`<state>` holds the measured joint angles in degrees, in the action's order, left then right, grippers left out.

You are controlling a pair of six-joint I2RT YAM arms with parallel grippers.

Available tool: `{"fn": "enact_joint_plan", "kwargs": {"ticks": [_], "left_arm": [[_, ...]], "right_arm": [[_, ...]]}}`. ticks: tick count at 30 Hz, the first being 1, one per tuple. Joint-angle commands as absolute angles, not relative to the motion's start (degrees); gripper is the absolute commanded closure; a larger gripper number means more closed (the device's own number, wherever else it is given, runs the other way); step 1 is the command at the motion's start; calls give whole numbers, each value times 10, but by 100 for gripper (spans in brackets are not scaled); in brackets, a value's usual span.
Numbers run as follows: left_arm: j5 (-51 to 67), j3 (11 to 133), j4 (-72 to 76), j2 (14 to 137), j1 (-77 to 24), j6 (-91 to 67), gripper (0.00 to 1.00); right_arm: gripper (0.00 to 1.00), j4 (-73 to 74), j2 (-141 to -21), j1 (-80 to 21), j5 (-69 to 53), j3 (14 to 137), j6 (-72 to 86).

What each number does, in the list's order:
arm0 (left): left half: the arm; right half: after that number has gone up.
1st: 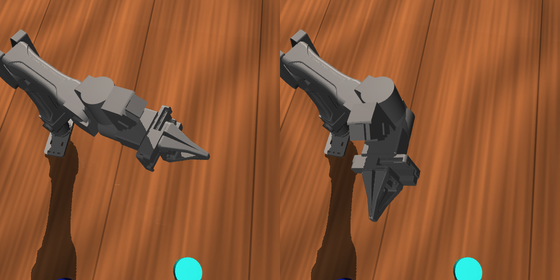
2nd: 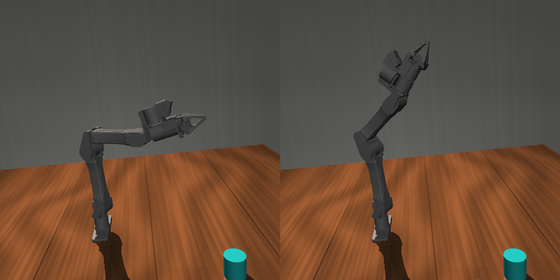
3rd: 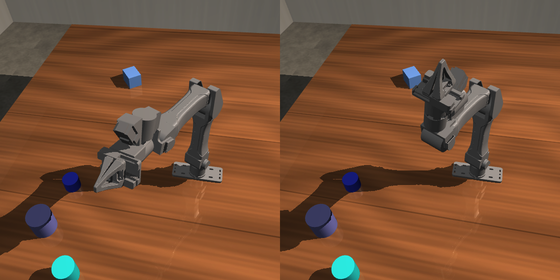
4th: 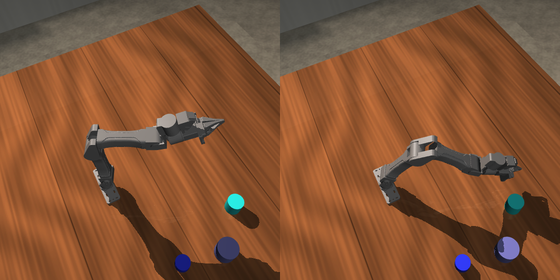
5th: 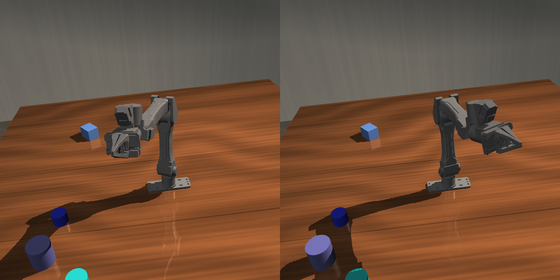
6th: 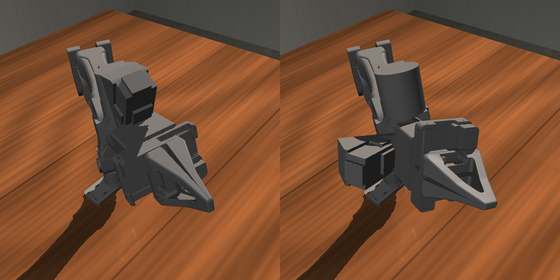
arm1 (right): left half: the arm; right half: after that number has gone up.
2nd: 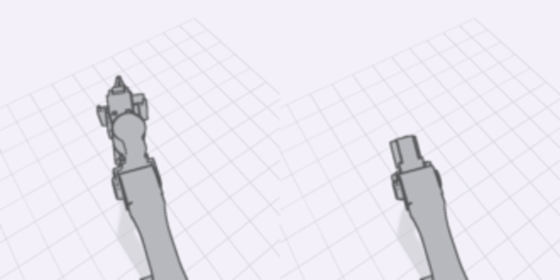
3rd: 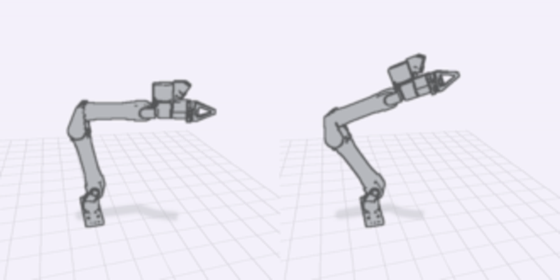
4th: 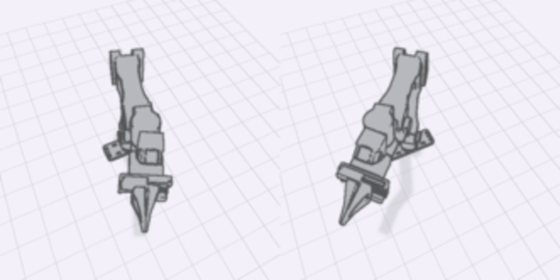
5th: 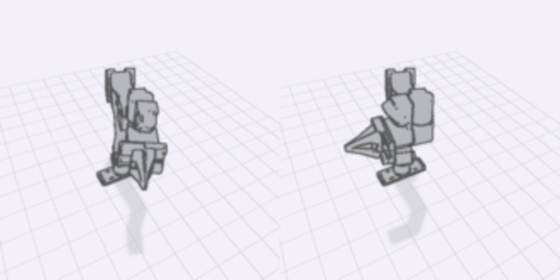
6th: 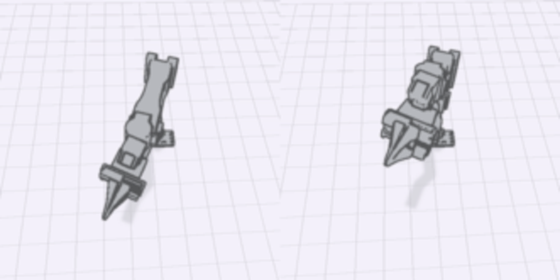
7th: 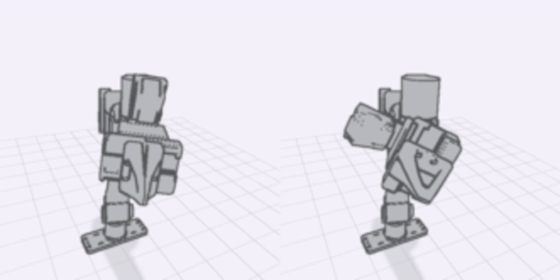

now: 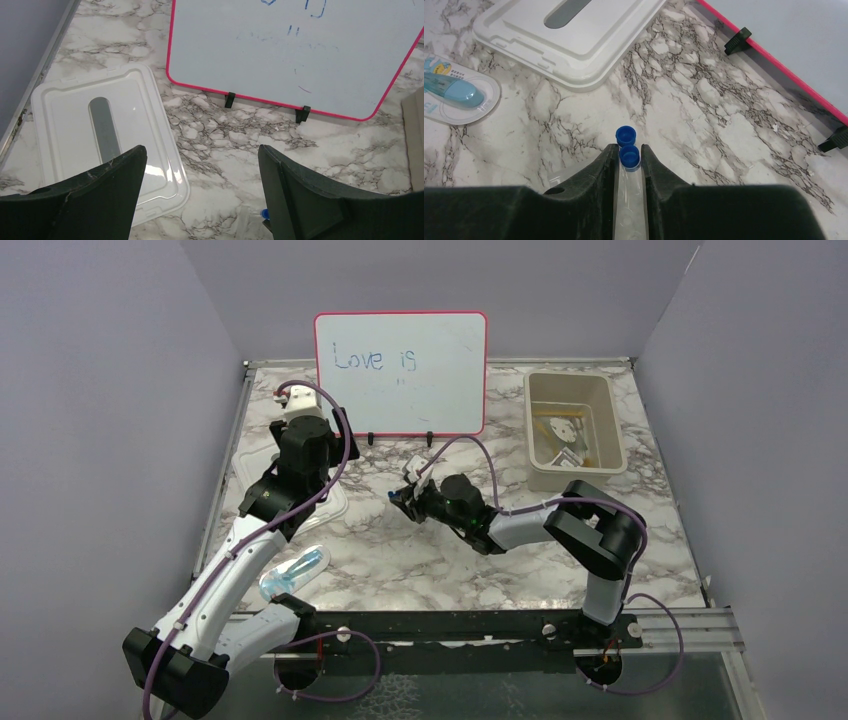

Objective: Organize the chemistry lab equipment

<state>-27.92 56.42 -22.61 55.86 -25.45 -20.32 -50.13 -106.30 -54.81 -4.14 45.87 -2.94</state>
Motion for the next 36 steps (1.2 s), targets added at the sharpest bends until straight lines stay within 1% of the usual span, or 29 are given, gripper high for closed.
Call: {"fn": "enact_joint_plan", "kwargs": {"ticks": [1, 10, 21, 29, 36], "left_arm": [[-275, 560, -221, 557, -250, -199, 15], [-274, 559, -221, 556, -250, -200, 15], [-273, 559, -221, 556, -250, -200, 15], [-272, 559, -221, 555, -249, -200, 15], [-271, 558, -221, 553, -249, -200, 15]], "right_arm": [[72, -488, -1073, -553, -31, 462, -17], [60, -508, -1061, -552, -14, 446, -11], [60, -502, -1037, -552, 44, 440, -2], [60, -512, -1024, -553, 7, 428, 12], [59, -474, -986, -552, 8, 441, 54]]}}
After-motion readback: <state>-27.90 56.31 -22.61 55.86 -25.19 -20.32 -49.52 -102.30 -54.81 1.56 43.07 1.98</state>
